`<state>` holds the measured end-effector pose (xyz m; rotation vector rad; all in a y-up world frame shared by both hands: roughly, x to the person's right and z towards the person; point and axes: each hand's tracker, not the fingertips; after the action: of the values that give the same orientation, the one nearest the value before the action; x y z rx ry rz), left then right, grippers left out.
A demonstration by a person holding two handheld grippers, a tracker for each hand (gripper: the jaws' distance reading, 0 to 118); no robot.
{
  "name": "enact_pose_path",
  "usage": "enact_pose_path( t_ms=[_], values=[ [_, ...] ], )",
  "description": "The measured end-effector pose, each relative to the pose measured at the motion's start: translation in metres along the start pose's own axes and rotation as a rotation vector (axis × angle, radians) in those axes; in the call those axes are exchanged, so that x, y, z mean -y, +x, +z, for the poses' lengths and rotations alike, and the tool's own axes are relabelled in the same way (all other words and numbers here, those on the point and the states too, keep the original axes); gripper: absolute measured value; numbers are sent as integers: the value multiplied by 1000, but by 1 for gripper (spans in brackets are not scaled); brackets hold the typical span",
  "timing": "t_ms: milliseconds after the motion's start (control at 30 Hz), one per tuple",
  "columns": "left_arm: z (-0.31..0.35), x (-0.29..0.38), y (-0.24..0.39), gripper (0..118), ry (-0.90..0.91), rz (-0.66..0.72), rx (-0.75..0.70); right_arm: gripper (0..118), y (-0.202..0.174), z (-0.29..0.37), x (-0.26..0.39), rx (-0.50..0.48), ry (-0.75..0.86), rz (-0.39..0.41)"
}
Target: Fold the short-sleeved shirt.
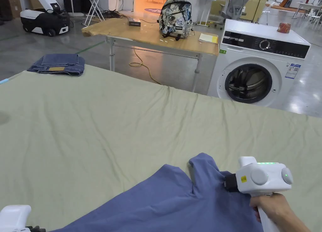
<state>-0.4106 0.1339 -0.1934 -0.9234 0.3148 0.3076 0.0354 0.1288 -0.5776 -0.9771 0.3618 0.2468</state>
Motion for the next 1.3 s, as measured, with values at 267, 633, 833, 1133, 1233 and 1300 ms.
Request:
enact_pose_path(
  t_ms=[267,633,833,1133,1233,1300],
  values=[
    [13,-2,9,0,24,9,8,2,-1,38,17,59,129,15],
    [80,-45,35,0,197,-64,65,2,20,192,13,184,422,-5],
    [116,-125,58,0,324,-111,141,1,56,295,3,268,572,-90],
    [187,-264,131,0,525,-225,169,2,103,406,-23,395,743,-196],
    [203,-299,150,0,578,-236,162,2,114,427,-36,403,772,-221],
    [211,-318,160,0,596,-241,160,2,120,437,-47,417,798,-229]
  ],
)
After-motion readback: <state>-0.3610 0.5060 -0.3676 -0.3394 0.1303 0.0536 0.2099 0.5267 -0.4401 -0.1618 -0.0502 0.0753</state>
